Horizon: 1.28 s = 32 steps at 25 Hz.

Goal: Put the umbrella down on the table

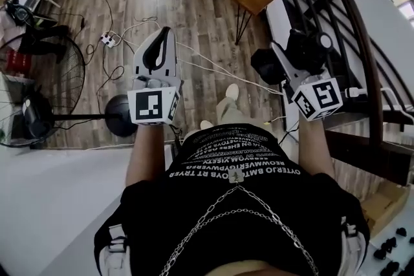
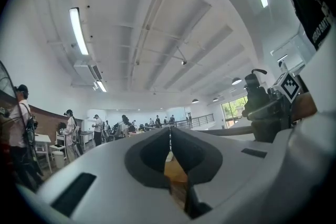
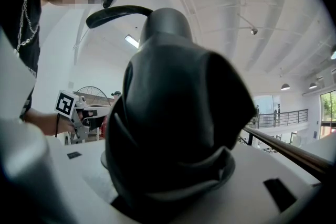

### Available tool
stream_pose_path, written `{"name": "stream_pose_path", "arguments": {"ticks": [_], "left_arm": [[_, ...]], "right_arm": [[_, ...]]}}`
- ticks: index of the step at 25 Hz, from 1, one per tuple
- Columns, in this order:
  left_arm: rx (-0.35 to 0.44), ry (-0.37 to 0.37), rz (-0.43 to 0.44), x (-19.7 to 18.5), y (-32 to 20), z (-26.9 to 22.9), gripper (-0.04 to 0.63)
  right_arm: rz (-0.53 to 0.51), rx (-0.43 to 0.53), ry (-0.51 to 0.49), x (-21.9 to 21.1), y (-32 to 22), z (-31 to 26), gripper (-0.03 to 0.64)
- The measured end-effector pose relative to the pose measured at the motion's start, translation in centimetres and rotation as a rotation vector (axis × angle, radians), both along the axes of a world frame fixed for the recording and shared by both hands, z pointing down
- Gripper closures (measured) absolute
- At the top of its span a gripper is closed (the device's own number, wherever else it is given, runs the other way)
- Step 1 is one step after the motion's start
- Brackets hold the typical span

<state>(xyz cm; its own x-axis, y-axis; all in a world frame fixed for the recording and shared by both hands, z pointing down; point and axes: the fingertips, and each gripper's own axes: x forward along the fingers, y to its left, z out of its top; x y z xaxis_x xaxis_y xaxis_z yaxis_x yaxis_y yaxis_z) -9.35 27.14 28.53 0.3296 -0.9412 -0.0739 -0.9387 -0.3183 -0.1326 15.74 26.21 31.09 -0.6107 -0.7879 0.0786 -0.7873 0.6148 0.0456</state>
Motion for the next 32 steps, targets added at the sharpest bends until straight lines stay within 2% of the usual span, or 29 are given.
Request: {"name": "stream_pose_path", "arguments": {"ticks": [3,7,13,17,24,29,32], "left_arm": [[0.0,-0.005,-0.01,-0.6,-0.9,-0.3,0.565],[-0.028,-0.062,-0.035,-1.0,-3.2,0.8,0.565],[-0.057,-0.072,-0.047,-0.3,-8.3,1.6,0.565],[-0.065,-0.038,-0.047,0.7,-11.7,1.3,0.565],[-0.065,-0.022,-0.079,3.2,-17.4,1.0,0.565],[-0.034,-0.03,-0.089,4.3,-18.4,0.4,0.565],[-0.051,-0.033,-0.104,5.5,-19.3,1.0,0.565]], "right_arm": [[0.003,-0.017,-0.033,-0.2,-1.1,-0.1,0.354],[0.007,-0.049,-0.111,-0.5,-4.2,0.2,0.354],[-0.037,-0.045,-0.076,-1.6,-10.3,1.3,0.355],[-0.093,-0.036,-0.074,-1.7,-13.4,1.0,0.356],[-0.14,-0.018,-0.075,0.5,-18.6,0.5,0.355],[-0.181,-0.01,-0.073,0.9,-19.8,0.6,0.356],[-0.206,-0.032,-0.075,1.7,-21.6,1.4,0.356]]}}
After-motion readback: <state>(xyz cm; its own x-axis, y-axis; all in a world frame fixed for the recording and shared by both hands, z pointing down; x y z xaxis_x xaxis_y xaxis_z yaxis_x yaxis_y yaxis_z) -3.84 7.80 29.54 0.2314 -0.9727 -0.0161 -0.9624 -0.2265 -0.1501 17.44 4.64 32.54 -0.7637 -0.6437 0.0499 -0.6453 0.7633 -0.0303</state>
